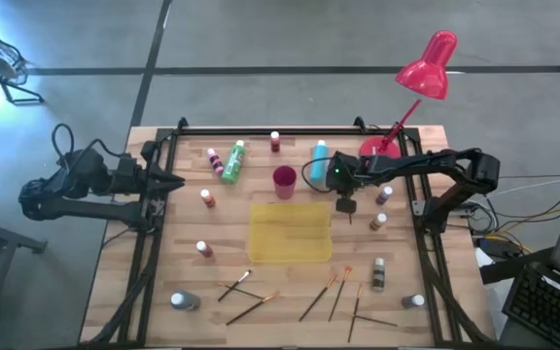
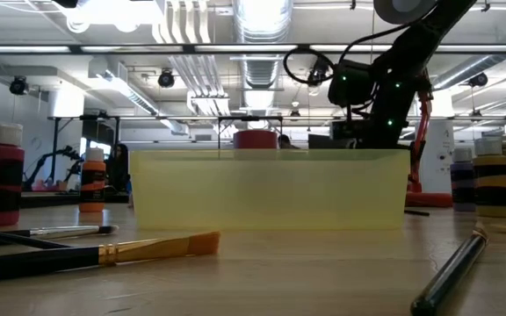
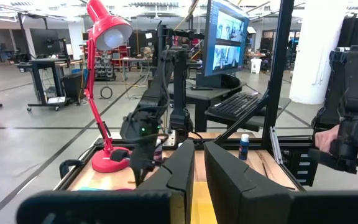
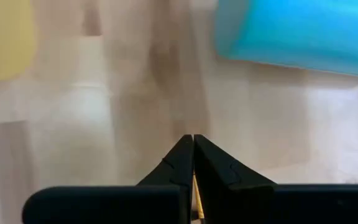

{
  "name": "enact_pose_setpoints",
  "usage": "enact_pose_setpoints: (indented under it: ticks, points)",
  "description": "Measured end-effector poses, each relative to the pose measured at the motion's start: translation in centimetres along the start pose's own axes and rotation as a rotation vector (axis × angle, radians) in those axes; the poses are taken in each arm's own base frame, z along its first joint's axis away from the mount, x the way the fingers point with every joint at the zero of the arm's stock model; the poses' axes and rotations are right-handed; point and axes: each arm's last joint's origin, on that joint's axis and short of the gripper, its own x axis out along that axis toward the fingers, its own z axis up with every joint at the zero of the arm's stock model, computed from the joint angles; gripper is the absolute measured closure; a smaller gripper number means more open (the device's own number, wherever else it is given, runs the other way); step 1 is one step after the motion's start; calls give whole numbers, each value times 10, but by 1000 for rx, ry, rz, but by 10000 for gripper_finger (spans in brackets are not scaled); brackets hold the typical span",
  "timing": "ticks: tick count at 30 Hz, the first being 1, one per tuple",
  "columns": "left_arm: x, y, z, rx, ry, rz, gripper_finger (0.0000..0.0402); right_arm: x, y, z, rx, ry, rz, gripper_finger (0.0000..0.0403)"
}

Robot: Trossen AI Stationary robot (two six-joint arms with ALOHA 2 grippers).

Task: Pick & Place Paint Supplies
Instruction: Put the gold paint brush into the pink cup

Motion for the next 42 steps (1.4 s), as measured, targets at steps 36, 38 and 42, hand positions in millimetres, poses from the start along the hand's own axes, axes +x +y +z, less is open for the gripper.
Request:
enact_pose_setpoints:
  ticks: [36, 38, 42]
  points:
    - [0, 0, 0, 0, 0, 0, 355, -209, 14, 91, -10, -758, 62, 395]
    - [0, 0, 0, 0, 0, 0, 355, -216, 18, 97, -37, -846, 109, 395]
    - [0, 0, 0, 0, 0, 0, 355, -224, 23, 106, -54, -1012, 173, 395]
